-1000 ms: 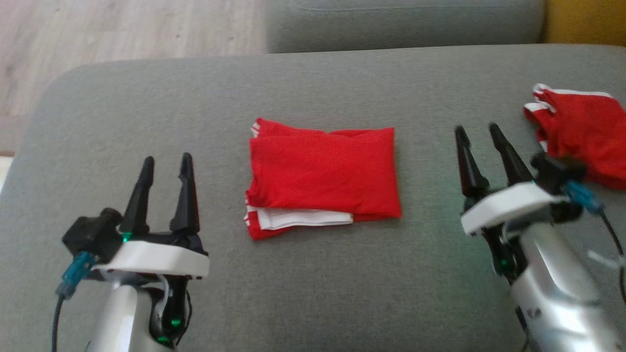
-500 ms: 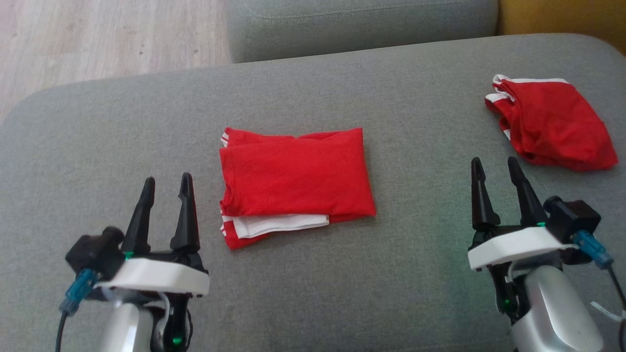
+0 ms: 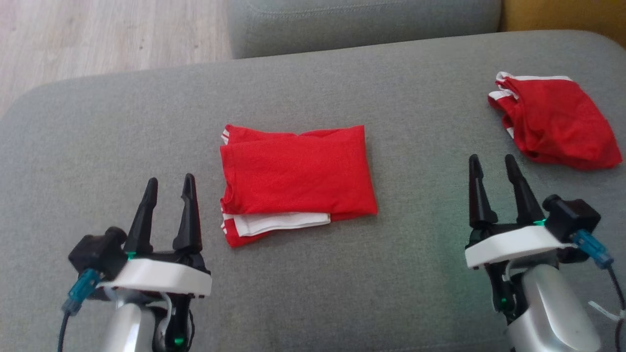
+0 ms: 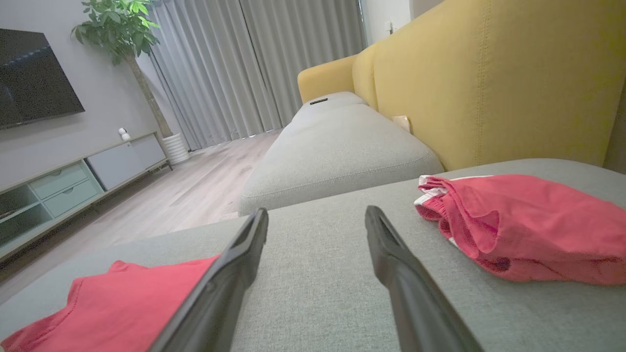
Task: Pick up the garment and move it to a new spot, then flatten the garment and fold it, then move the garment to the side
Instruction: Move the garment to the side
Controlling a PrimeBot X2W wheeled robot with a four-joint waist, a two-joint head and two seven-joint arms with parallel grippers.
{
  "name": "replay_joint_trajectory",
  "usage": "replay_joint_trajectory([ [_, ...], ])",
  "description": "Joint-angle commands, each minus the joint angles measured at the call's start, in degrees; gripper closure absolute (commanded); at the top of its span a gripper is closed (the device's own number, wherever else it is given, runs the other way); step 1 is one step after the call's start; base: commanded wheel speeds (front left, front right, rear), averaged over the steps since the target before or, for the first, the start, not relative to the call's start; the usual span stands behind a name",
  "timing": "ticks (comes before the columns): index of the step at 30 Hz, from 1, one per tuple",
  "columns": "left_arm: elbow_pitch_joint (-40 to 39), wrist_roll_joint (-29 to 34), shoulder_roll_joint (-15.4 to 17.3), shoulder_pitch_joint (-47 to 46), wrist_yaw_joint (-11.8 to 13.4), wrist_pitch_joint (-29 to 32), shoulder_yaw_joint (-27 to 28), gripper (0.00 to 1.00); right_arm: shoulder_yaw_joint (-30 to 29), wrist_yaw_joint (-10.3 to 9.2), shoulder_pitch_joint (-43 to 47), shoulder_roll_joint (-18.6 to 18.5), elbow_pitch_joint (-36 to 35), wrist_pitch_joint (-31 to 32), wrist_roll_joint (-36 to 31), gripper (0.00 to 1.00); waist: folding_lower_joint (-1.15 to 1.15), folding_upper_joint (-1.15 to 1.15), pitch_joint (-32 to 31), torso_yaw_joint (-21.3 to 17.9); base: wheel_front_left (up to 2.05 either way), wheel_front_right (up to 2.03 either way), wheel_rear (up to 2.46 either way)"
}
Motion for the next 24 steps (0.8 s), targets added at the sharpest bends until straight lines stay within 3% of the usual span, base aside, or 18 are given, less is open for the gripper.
replay_joint_trajectory([
  [1, -1.8, 0.0, 0.4, -2.3, -0.2, -0.3, 1.2, 0.00, 1.9, -0.05, -1.2, 0.3, -1.6, -0.6, -0.3, 0.00, 0.00, 0.00, 0.6, 0.3, 0.00, 0.00, 0.00],
  [17, -1.4, -1.0, 0.4, -7.4, -0.4, -0.3, -2.5, 0.00, 8.5, -0.05, -12.1, 0.3, 9.3, 7.4, -1.1, 0.00, 0.00, 0.00, 8.7, 5.9, 0.00, 0.00, 0.00],
  [24, -1.2, -1.7, 0.4, -8.9, -0.1, -0.3, -3.9, 0.00, 11.5, -0.05, -16.0, 0.3, 15.8, 9.3, 4.2, 0.00, 0.00, 0.00, 10.4, 8.9, 0.00, 0.00, 0.00],
])
